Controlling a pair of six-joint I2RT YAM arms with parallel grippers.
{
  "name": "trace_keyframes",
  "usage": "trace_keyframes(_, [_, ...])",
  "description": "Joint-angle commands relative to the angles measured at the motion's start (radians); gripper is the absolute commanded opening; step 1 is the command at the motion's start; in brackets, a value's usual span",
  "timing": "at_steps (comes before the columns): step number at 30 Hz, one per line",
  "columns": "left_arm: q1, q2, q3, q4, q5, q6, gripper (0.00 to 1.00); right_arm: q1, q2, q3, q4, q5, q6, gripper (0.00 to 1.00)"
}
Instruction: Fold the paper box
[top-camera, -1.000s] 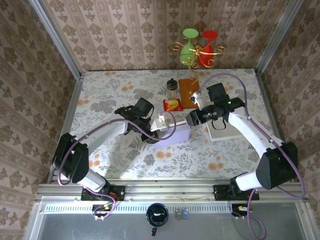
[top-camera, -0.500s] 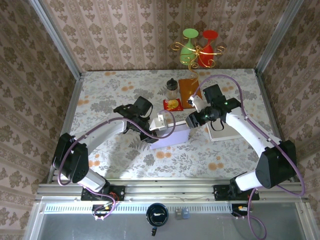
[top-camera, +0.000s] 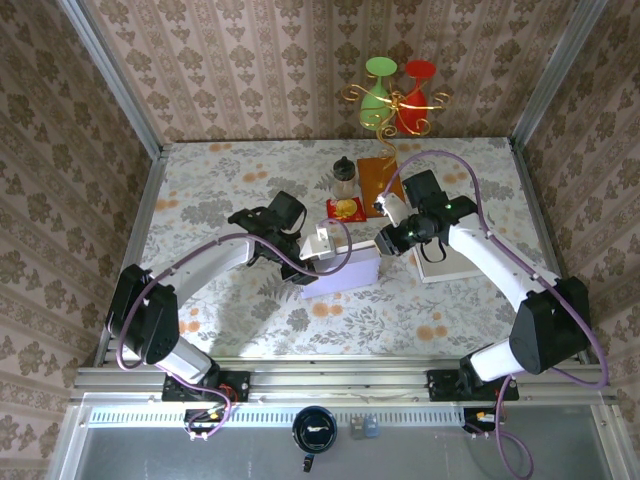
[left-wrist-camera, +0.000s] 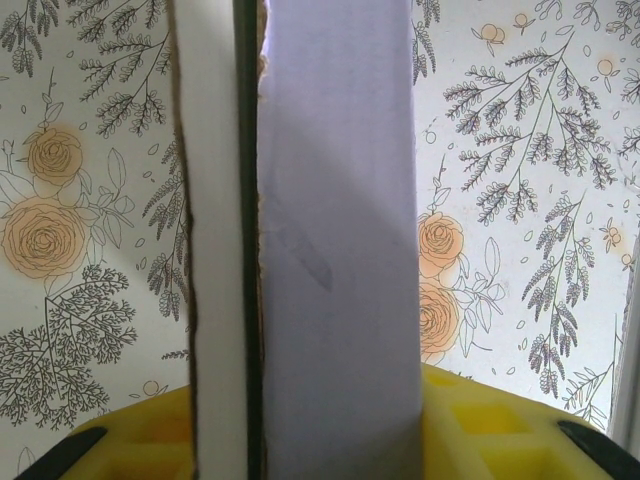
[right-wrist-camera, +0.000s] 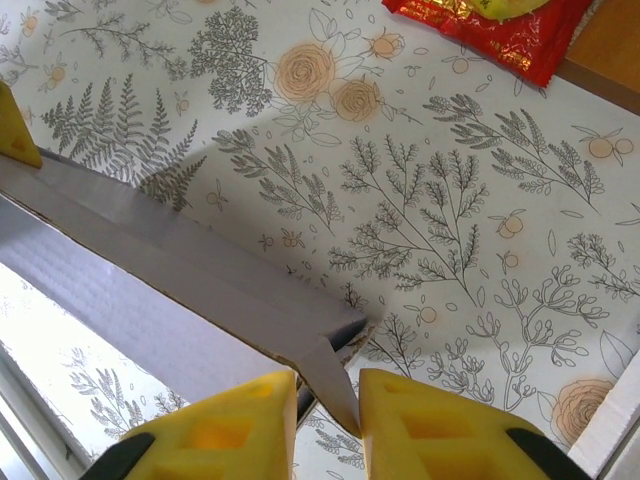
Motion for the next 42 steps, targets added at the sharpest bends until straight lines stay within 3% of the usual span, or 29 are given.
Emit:
trace_keyframes(1, [0.008,0.013,0.027,-0.025,0.035,0.025,0.39,0.01,0.018,0.043,-0.028,0.036,-0.005,0.24])
trace_keyframes(15, [0.008,0.027,0.041,-0.017,0.032,0.013,0.36,0.038,0.031,0.071,-0.038,0.112,0.007,0.0])
trace_keyframes(24, [0.008,0.038,0.04,0.011,0.012,-0.044,0.28,0.07,0.008,0.05,-0.041,0.141,0.096,0.0])
trace_keyframes(33, [0.008,0.039,0.037,0.025,-0.012,-0.066,0.28,0.102,-0.055,-0.05,0.054,0.191,0.295,0.0])
trace_keyframes(42, [0.008,0.038,0.036,0.029,-0.024,-0.078,0.29,0.121,-0.086,-0.068,0.079,0.207,0.386,0.0])
